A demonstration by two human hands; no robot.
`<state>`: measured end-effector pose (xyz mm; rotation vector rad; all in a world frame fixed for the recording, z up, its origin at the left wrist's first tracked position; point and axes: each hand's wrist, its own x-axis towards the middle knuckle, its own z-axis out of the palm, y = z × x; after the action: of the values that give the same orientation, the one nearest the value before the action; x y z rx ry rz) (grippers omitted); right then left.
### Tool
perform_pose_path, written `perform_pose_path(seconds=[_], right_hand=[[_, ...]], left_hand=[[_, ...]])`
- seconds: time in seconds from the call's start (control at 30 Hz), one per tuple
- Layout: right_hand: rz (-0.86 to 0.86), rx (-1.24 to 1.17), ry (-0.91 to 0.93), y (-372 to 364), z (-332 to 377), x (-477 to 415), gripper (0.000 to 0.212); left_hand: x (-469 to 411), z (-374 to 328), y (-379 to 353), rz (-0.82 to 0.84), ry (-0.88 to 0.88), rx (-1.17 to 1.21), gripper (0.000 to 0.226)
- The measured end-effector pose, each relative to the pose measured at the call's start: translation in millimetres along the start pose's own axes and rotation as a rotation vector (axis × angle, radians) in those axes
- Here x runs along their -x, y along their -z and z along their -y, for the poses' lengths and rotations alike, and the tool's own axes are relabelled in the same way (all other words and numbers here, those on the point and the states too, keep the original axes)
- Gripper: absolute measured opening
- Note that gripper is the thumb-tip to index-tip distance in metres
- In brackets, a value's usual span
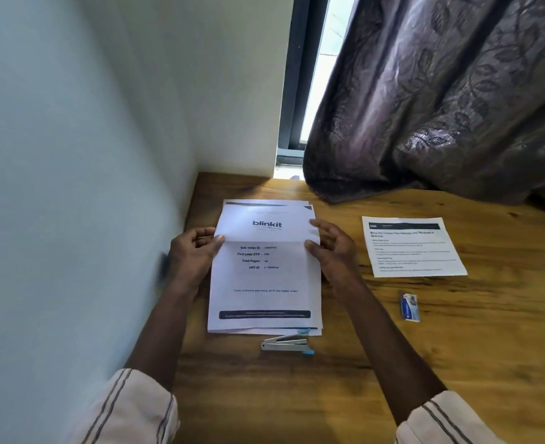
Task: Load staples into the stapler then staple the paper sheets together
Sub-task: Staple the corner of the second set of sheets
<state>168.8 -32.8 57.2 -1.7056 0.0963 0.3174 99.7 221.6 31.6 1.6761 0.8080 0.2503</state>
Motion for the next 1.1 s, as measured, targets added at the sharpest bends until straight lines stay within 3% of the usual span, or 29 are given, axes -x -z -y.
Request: perform_pose_path(seconds=[0.13,0.2,0.33,0.43,0.5,0.57,0.67,0.8,0.93,1.1], right_hand=[[0.022,-0.014,0.064,5.2,20.4,1.6,0.032],[0.015,-0.038,0.152,14.5,36.0,3.4,0.036],[-0.093,-0.011,0.354,47.1,71.9,16.3,0.065],[-0.108,-0.103,0.352,86.3,83.3,42.8,0.058],[-0.085,-0.144,0.297,114.2,77.7,65.5,0.038],[-0.107,-0.107,0.228,139.3,55.5,84.7,0.022],[-0.146,0.011,0.126,169.7,9.7,104.7,0.019],[-0.135,0.116,-0.081,196.8,-44.6,129.7,0.011],[-0.090,0.335,-0.219,210.5,-86.5,143.1,0.013],[-0.110,0.645,-0.241,213.4,-96.2,144.4,0.018]], left_hand=[[7.1,-23.9,2.0,0.005,-0.100,0.102,0.034],[12.7,-43.2,3.5,0.011,-0.234,0.077,0.038],[34.3,-91.9,-1.8,0.075,-0.424,0.140,0.042],[62.2,-112.1,-8.7,0.149,-0.535,0.053,0.029],[84.1,-112.3,-18.8,0.282,-0.483,0.026,0.023],[106.3,-101.0,-30.4,0.459,-0.293,0.086,0.006],[134.2,-71.0,-52.5,0.608,-0.011,0.086,0.058],[171.5,-29.0,-80.6,0.595,0.109,-0.108,0.058],[195.5,-0.8,-94.8,0.526,-0.033,-0.550,0.039],[214.6,15.6,-106.9,0.399,-0.166,-0.833,0.035]])
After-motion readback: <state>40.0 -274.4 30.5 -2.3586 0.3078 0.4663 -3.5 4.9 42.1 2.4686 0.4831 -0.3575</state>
